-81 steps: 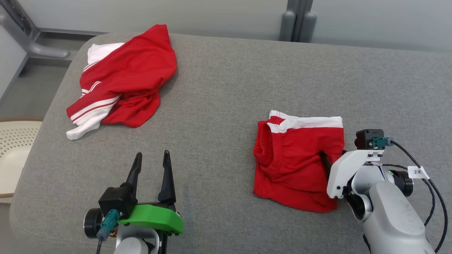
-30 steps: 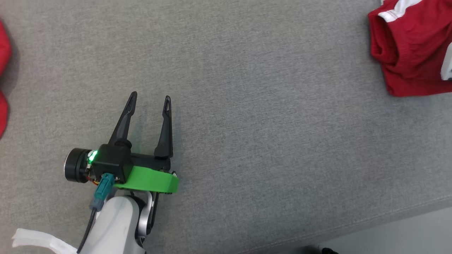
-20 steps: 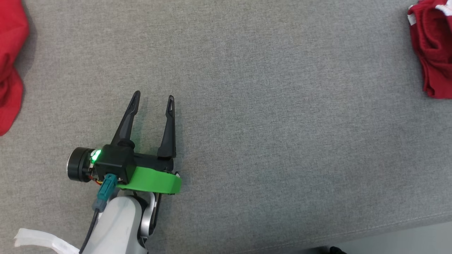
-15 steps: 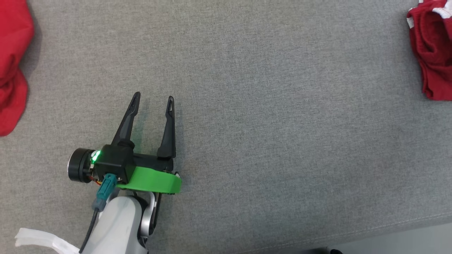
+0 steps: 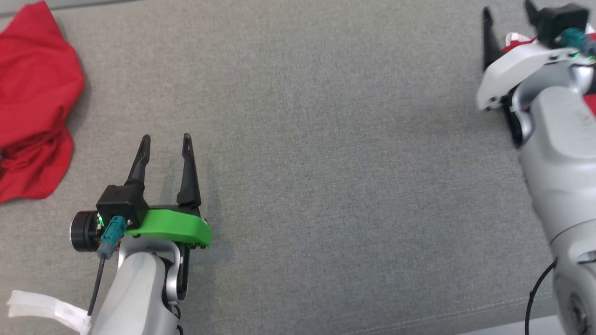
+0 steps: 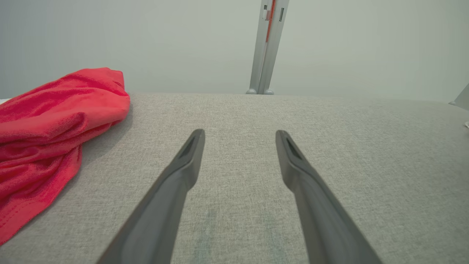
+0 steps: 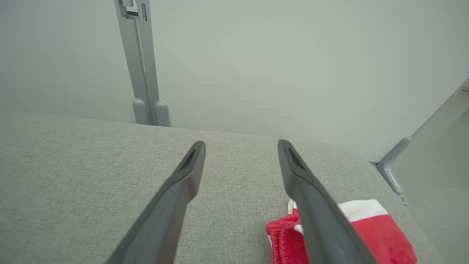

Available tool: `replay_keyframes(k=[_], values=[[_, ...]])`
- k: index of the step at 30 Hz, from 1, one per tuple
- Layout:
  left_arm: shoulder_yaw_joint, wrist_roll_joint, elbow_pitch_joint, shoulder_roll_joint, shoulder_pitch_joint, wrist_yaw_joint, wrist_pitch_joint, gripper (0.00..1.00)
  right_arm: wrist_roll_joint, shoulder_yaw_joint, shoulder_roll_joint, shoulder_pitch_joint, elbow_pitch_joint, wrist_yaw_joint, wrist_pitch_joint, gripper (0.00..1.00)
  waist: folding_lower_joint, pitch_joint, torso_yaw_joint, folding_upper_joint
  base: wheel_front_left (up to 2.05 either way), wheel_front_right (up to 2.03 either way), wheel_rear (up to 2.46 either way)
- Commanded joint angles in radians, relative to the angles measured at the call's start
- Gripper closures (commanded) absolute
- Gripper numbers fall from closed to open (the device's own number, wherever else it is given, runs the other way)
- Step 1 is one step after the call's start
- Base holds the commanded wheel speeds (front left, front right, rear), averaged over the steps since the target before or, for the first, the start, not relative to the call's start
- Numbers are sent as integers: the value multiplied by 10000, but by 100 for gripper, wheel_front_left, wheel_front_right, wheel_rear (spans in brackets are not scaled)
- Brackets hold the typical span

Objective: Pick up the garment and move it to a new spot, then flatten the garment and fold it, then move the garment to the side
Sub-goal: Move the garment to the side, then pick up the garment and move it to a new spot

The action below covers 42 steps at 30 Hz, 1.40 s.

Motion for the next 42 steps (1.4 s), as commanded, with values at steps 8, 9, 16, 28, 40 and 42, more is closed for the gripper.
replay_keyframes(k=[8,9,16,28,40,42], values=[[664,-249,585,-184,595,0,-68,0,1109,769,878,2276,-2159,-18,-39,0,0,-1514,522,-1,0,0,0],[703,-241,568,-214,692,-33,-70,0,1235,822,951,2602,-2418,-18,-39,0,0,-1611,571,-1,0,0,0],[701,-203,423,-408,1714,-164,-70,0,1442,756,1385,5172,-4453,-18,-40,0,0,-2361,902,-1,0,0,0],[77,-540,-64,-477,2909,11,-62,0,1409,733,1552,8748,-7211,-18,-41,0,0,-3282,1134,-1,0,0,0],[61,-453,-188,-479,2949,86,-62,0,1638,719,1555,9333,-7831,-18,-41,0,0,-3424,1057,-1,0,0,0],[48,-486,-195,-480,2940,95,-62,0,1679,743,1555,9330,-7807,-18,-41,0,0,-3422,1063,-1,0,0,0]])
